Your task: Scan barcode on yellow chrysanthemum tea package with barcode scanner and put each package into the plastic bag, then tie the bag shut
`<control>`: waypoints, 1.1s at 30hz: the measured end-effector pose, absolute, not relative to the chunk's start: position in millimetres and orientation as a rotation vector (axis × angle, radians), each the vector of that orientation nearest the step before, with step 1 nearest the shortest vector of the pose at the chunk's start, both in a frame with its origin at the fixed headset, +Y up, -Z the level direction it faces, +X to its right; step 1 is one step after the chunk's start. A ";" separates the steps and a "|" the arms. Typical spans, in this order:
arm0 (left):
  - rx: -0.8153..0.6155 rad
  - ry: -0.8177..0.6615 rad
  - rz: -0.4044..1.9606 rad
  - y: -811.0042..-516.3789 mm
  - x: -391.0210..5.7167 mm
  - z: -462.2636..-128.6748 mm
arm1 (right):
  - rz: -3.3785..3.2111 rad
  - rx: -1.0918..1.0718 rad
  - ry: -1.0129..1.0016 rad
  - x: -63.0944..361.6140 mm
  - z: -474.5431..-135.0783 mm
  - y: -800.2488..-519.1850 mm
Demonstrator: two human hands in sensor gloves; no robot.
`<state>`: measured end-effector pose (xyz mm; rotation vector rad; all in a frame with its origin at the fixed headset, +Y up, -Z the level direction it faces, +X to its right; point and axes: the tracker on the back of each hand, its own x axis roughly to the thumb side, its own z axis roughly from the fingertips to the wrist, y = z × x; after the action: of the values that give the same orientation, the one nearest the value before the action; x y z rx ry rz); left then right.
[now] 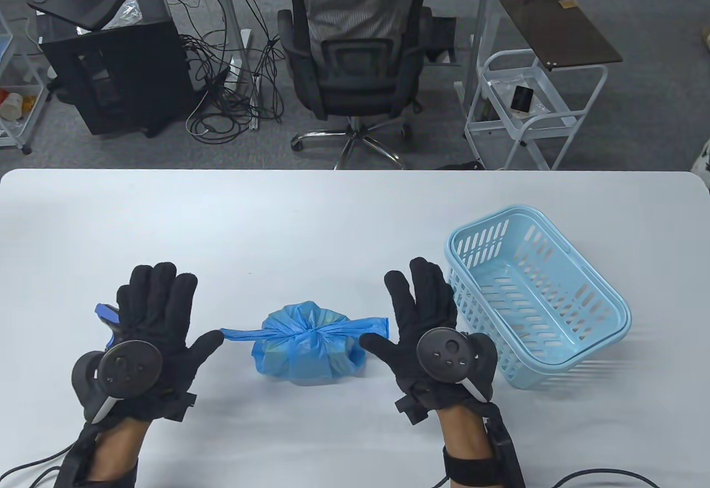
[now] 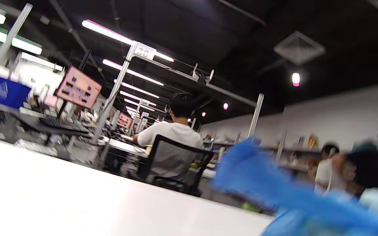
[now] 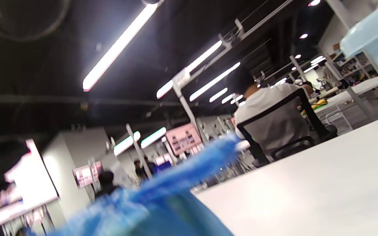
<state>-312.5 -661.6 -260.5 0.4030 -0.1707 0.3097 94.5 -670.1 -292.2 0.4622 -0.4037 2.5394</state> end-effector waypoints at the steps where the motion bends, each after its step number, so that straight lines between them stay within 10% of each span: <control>1: 0.394 -0.166 0.276 -664.6 -312.1 -261.5 | 2.591 0.466 -0.388 93.7 -293.5 -672.7; 11: 0.046 -0.067 0.076 -719.1 -311.9 -284.8 | 2.922 0.407 0.002 89.6 -314.0 -724.1; 33: 0.053 -0.102 0.058 -706.0 -298.2 -279.9 | 2.911 0.394 0.004 98.3 -307.8 -723.0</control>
<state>-298.2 -706.0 -279.9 0.0530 -0.1017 0.0585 98.3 -723.0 -307.8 0.3943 0.0044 2.9113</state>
